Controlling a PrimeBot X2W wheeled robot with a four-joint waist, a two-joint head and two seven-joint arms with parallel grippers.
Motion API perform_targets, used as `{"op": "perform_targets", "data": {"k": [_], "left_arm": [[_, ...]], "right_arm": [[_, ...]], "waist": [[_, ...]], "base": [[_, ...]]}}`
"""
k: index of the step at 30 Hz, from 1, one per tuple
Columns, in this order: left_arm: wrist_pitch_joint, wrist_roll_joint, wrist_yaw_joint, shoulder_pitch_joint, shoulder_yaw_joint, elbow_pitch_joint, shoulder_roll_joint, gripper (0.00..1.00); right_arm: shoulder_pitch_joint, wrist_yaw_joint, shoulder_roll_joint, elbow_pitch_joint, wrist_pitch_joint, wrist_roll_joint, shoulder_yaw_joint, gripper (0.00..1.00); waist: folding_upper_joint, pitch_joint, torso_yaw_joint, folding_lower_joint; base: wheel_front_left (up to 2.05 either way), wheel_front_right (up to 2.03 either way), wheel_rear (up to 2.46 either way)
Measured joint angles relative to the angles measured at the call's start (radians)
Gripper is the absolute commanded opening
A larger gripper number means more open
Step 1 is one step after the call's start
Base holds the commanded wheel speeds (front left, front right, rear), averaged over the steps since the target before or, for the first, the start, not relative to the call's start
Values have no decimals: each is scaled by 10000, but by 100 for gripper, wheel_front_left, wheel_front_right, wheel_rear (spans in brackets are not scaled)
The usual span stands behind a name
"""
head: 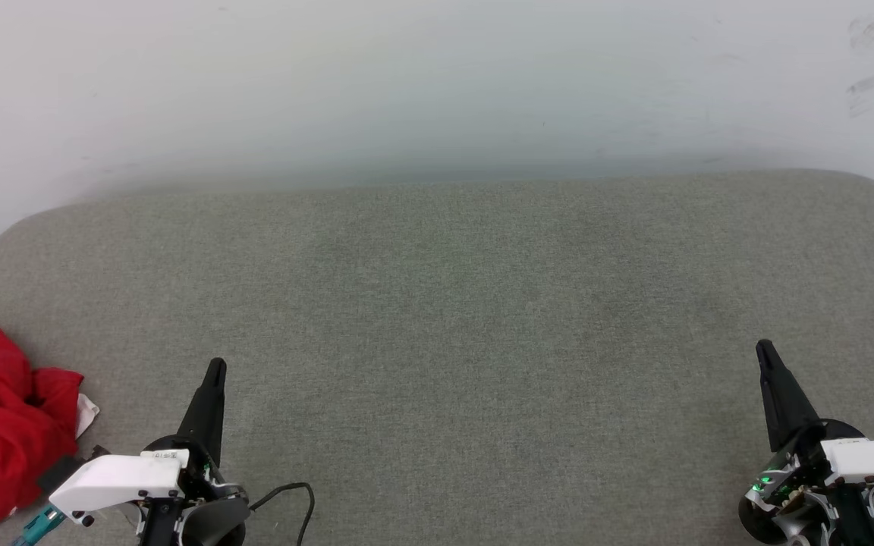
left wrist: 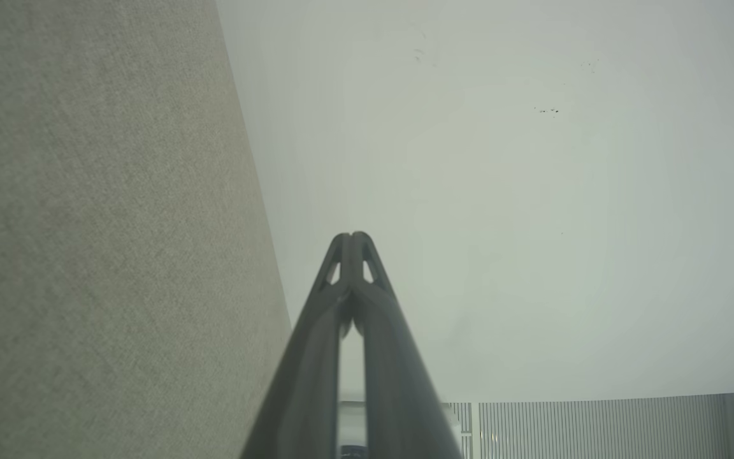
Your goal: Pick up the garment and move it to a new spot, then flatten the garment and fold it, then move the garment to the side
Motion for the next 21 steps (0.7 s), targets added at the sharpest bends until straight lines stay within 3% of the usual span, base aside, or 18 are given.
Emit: {"op": "perform_targets", "data": {"k": [12,13,21], "left_arm": [[0,0,0,0,4,0,0,0],[0,0,0,0,-2,2,0,100],[-236,19,15,262,-238,13,-35,100]], "right_arm": [[0,0,0,0,0,0,2,0],[0,0,0,0,0,0,0,100],[296,-4,8,52,-245,0,184,100]], "waist": [[0,0,0,0],[0,0,0,0],[0,4,1,0]], "base": [[0,0,0],[0,0,0],[0,0,0]]}}
